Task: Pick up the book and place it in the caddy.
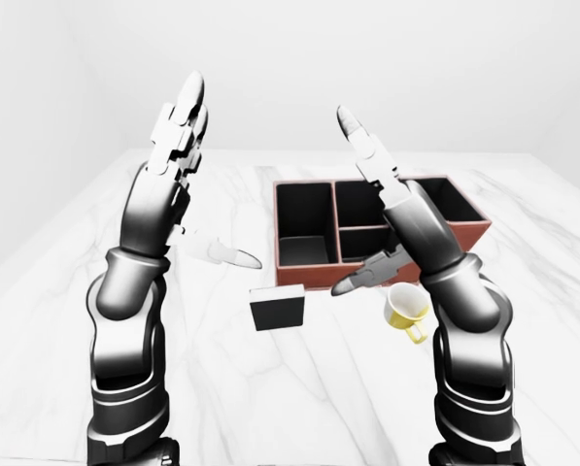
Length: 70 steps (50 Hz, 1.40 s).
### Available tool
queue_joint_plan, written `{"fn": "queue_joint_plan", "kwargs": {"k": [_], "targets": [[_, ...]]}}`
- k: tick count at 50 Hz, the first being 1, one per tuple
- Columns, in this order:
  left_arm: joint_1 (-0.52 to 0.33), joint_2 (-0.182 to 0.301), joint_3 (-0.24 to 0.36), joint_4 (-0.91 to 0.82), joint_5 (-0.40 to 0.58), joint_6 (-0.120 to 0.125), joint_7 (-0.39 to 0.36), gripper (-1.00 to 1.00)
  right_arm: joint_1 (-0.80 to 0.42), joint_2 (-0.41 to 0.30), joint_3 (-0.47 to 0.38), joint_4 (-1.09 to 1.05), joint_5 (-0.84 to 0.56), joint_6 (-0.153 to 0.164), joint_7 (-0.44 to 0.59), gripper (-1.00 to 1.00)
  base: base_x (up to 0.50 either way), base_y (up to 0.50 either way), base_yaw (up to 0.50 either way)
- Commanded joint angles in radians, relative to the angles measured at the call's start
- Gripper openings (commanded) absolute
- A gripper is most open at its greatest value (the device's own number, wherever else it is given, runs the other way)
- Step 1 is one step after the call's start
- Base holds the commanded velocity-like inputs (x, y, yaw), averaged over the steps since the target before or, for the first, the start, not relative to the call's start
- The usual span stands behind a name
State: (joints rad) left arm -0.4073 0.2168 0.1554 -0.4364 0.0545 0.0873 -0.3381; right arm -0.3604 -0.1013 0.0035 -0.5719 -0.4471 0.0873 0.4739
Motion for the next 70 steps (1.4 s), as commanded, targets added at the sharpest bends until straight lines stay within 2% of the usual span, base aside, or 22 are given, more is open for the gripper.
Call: {"fn": "queue_joint_plan", "kwargs": {"k": [1, 21, 26, 35, 42, 53, 70], "targets": [[0.002, 0.000, 0.003, -0.002, 0.000, 0.000, 0.001, 1.00, 0.012, 0.015, 0.011, -0.010, -0.026, 0.000, 0.018, 1.00, 0.45, 0.01, 0.00], [-0.001, 0.002, 0.003, 0.011, 0.000, 0.000, 0.002, 1.00, 0.000, 0.029, 0.034, 0.008, -0.066, 0.000, 0.012, 1.00, 0.00, 0.00, 0.00], [0.002, 0.006, 0.011, -0.017, -0.007, 0.000, -0.001, 1.00, -0.024, 0.037, 0.085, 0.015, -0.161, 0.000, 0.048, 1.00, 0.00, 0.00, 0.00], [0.020, 0.017, 0.037, -0.058, -0.032, 0.000, -0.002, 1.00, -0.009, 0.113, 0.176, 0.008, -0.334, 0.000, 0.147, 1.00, 0.00, 0.00, 0.00], [0.028, 0.025, 0.049, -0.073, -0.050, 0.000, 0.002, 1.00, 0.032, 0.161, 0.210, 0.024, -0.418, 0.000, 0.168, 1.00, 0.00, 0.00, 0.00], [0.045, 0.034, 0.067, -0.119, -0.076, 0.000, 0.004, 1.00, 0.037, 0.225, 0.241, 0.220, -0.451, 0.000, 0.070, 1.00, 0.00, 0.00, 0.00], [0.054, 0.040, 0.077, -0.130, -0.088, 0.000, 0.006, 1.00, 0.073, 0.218, 0.248, 0.342, -0.465, 0.000, 0.012, 1.00, 0.00, 0.00, 0.00]]}}
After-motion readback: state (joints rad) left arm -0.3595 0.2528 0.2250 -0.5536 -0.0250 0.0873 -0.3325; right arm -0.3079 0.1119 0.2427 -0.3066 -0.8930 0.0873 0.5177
